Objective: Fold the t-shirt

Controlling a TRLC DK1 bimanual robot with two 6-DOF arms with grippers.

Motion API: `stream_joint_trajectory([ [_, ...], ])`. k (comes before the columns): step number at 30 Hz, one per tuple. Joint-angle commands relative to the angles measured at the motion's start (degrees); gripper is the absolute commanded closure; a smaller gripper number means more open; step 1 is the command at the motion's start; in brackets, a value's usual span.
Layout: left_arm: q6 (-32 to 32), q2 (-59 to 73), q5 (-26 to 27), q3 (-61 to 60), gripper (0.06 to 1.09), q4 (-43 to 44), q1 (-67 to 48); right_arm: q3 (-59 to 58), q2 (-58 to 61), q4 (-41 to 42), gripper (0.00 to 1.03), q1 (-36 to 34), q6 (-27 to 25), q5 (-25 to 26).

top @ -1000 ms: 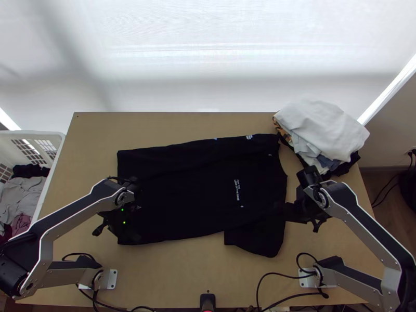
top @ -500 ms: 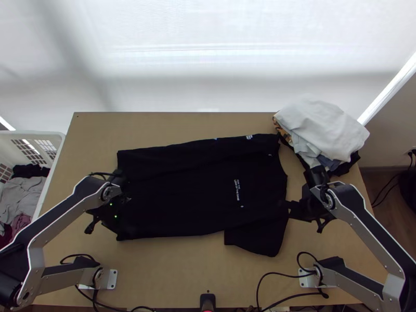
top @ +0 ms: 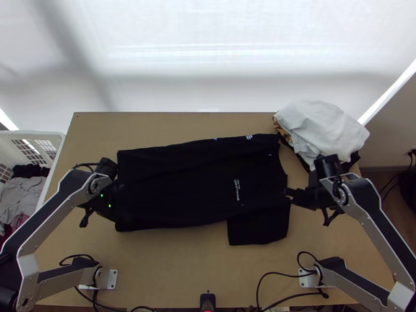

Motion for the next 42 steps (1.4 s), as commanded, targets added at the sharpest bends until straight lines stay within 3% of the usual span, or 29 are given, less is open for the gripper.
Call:
stream_joint_trajectory([
  [1,-2.25,-0.19,0.2,4.3,1.05,0.13,1.56,3.53,-0.4,-1.39,1.0,0.45,-0.79,0.53],
  [22,-5.76,4.12,-0.42,13.35,1.05,3.03,8.24,14.69,6.37,-2.18,1.0,0.98,0.26,2.29],
  [23,-5.68,4.12,-0.42,13.18,1.05,3.03,8.06,14.96,6.81,-3.15,0.94,2.12,0.26,2.29],
  [24,-5.76,4.12,-0.42,13.09,1.05,3.03,7.89,15.04,7.25,-4.82,0.78,3.0,0.35,2.29],
  [26,-5.85,4.12,-0.42,13.18,1.05,3.03,7.71,13.2,7.51,-7.36,0.36,4.41,0.26,2.29],
  [27,-5.85,4.03,-0.42,13.18,1.05,3.03,7.71,11.97,7.16,-7.72,0.28,4.32,0.17,2.38],
  [33,-5.85,4.12,-0.42,12.48,1.05,3.03,7.62,4.15,6.72,-8.24,0.29,4.14,0.61,1.06],
  [36,-5.85,4.12,-0.42,12.3,1.05,3.12,7.53,1.33,7.69,-7.19,0.44,3.35,0.7,-1.75],
  [42,-5.41,4.12,-0.5,12.48,1.05,3.12,7.53,-2.45,8.65,-3.06,0.44,3.26,0.7,-3.42],
])
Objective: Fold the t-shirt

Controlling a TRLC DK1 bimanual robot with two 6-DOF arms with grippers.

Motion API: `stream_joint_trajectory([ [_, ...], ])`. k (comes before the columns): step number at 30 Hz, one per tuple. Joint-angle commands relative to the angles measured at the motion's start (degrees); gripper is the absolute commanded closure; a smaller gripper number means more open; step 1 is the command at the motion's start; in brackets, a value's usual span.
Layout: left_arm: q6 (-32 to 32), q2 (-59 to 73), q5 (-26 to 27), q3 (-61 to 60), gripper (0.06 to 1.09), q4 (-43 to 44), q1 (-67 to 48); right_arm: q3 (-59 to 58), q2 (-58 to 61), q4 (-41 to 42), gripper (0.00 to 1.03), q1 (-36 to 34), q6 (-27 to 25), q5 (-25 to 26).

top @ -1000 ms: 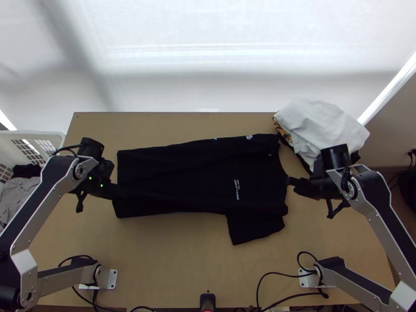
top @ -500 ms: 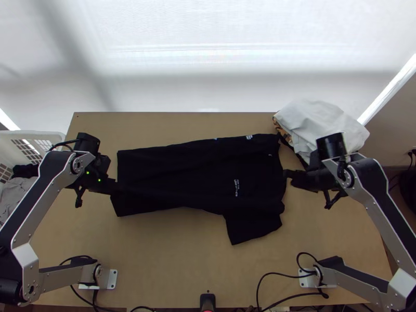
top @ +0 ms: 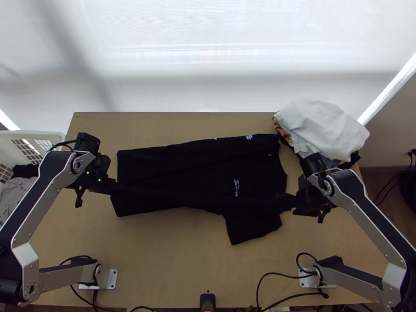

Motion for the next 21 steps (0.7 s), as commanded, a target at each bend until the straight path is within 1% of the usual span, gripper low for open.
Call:
stream_joint_trajectory([
  [1,-0.47,0.56,-0.44,0.28,1.05,0.12,-0.16,-2.29,1.49,2.19,0.44,-0.32,0.61,-1.06],
  [3,-0.47,0.56,-0.44,0.1,1.05,0.12,-0.16,-3.0,2.54,4.13,0.44,-0.41,0.61,-1.24],
  [7,-0.47,0.56,-0.35,0.02,1.05,0.12,-0.25,-3.79,5.53,7.99,0.5,-0.67,0.61,-1.33],
  [11,-0.38,0.29,-0.44,0.02,1.05,0.03,-0.25,-4.23,6.85,10.89,0.74,-0.67,0.52,-1.24],
  [12,-0.38,0.21,-0.44,0.02,1.05,0.03,-0.16,-4.14,6.85,11.42,0.84,-0.67,0.52,-1.15],
  [13,-0.38,0.12,-0.35,0.02,1.05,0.03,0.02,-3.79,6.58,11.86,0.98,-0.94,0.44,-1.06],
  [14,-0.38,0.03,-0.44,0.19,1.05,0.03,0.28,-3.35,5.88,11.95,1.0,-1.2,0.17,-1.06],
  [17,-0.38,-0.15,-0.35,0.98,1.05,0.03,1.07,-1.24,1.84,11.6,1.0,-1.2,0.17,-0.89],
  [21,-0.91,-0.23,-0.35,2.3,1.05,0.03,1.77,3.95,-1.24,6.67,1.0,-1.73,0.08,-0.71],
])
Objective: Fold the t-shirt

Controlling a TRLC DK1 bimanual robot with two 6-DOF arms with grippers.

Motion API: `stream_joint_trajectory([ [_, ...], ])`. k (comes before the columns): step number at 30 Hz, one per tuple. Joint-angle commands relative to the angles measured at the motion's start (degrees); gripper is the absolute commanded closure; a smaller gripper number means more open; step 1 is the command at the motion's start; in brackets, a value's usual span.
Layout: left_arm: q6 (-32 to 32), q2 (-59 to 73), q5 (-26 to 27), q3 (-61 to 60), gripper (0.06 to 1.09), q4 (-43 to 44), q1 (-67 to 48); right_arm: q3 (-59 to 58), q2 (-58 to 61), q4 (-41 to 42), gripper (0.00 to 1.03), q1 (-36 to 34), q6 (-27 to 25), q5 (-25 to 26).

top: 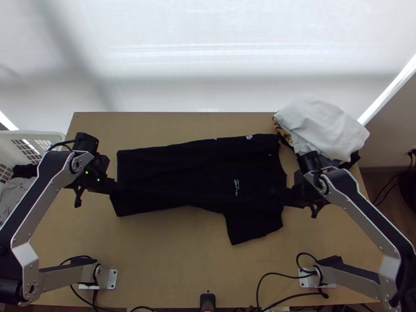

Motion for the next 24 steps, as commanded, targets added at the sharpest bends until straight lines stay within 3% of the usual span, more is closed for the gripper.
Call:
stream_joint_trajectory([
  [1,-1.0,-0.15,-0.37,2.3,1.05,0.23,0.83,5.48,-3.38,-2.62,1.0,-0.81,0.13,0.16],
  [14,-5.66,3.9,-0.37,9.68,1.05,4.01,2.42,19.46,4.09,-4.29,1.0,-0.9,0.22,0.51],
  [24,-5.75,8.82,-0.37,15.13,1.05,4.28,3.12,31.59,17.97,-2.44,1.0,-0.98,0.3,2.45],
])
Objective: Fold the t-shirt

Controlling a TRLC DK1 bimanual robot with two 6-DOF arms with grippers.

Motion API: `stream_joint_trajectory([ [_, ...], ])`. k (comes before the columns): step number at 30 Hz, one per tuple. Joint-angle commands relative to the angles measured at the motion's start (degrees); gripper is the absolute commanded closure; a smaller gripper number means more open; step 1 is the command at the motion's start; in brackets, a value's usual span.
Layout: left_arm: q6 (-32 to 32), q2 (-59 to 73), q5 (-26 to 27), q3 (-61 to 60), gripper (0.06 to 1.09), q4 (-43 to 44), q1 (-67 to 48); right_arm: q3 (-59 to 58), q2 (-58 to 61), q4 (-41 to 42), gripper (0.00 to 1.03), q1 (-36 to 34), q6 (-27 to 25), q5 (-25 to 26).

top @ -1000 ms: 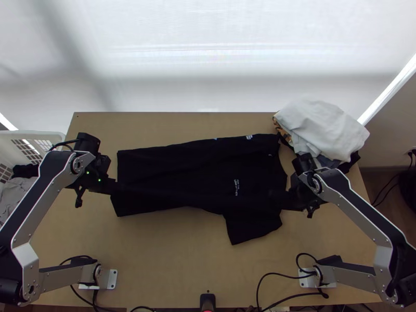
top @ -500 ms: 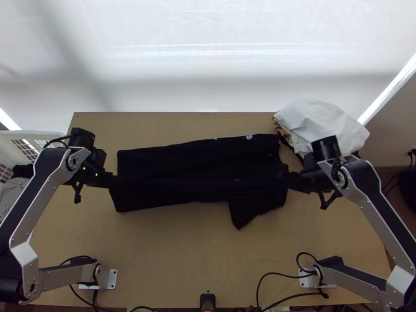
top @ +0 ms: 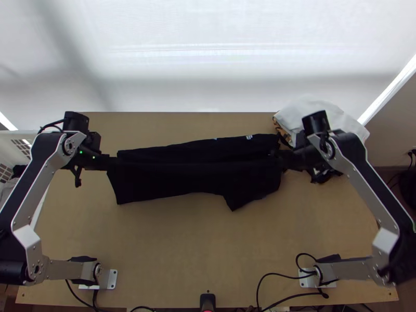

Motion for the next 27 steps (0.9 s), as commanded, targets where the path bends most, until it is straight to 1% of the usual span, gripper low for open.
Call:
stream_joint_trajectory([
  [1,-1.0,2.48,-0.35,3.58,1.05,0.17,0.39,6.13,6.2,0.84,1.0,-0.48,0.22,1.49],
  [7,-1.62,7.58,-0.44,8.59,1.05,0.96,0.48,18.35,17.54,0.84,1.0,-0.83,0.3,2.37],
  [10,-1.71,10.66,-1.49,10.52,1.05,1.75,0.74,24.15,23.17,0.84,1.0,-1.19,0.39,3.16],
  [17,-2.32,18.48,-1.58,16.23,1.05,2.63,2.06,34.78,34.06,-0.04,1.0,-1.62,0.48,4.92],
  [22,-3.2,22.96,-1.58,19.4,1.05,3.95,2.23,39.79,39.6,-0.22,1.0,-1.54,0.83,6.41],
  [27,-5.57,26.04,-1.58,20.8,1.05,6.06,1.62,42.34,42.85,-0.22,1.0,-0.92,0.83,7.9],
])
